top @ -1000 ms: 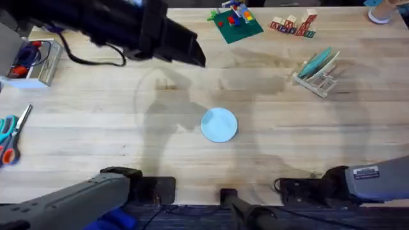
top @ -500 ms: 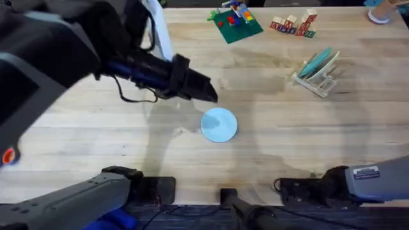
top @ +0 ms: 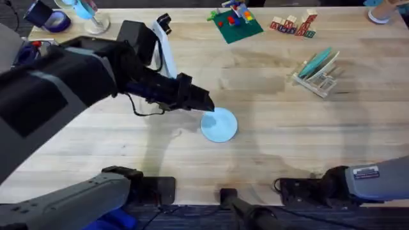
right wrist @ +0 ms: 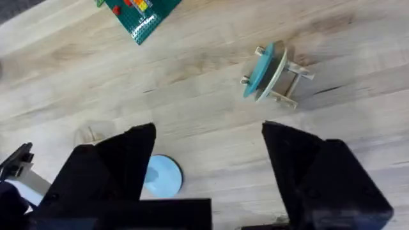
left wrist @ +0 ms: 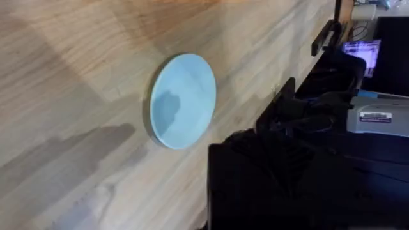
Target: Pick up the plates from the table one by one and place each into a slot on the dish rack.
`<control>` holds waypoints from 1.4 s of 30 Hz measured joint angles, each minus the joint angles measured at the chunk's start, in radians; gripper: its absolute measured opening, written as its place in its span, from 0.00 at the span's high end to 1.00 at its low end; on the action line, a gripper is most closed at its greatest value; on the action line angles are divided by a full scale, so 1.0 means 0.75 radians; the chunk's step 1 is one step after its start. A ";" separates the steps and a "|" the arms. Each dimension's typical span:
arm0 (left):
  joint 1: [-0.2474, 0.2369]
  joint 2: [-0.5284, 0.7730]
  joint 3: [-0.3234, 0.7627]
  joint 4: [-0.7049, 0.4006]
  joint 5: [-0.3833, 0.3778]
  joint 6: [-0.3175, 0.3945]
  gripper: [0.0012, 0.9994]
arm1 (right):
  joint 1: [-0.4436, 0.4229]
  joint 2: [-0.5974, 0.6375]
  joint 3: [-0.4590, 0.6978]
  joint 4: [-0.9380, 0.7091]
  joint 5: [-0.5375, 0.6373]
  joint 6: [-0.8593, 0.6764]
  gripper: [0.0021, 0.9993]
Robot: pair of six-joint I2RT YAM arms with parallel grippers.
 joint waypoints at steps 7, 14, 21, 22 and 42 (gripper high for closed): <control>0.000 0.004 -0.091 0.127 0.016 -0.004 0.96 | 0.000 0.000 0.000 0.000 0.000 0.000 0.00; 0.011 0.122 -0.095 0.141 0.066 0.043 0.96 | 0.000 0.000 0.000 0.000 0.000 0.000 0.00; 0.047 0.278 -0.096 0.118 0.122 0.124 0.96 | 0.000 0.000 0.000 0.000 0.000 0.000 0.00; 0.051 0.292 -0.096 0.118 0.129 0.135 0.96 | 0.000 0.000 0.000 0.000 0.000 0.000 0.00; 0.086 0.399 -0.096 0.104 0.110 0.207 0.96 | 0.000 0.000 0.000 0.000 0.000 0.000 0.00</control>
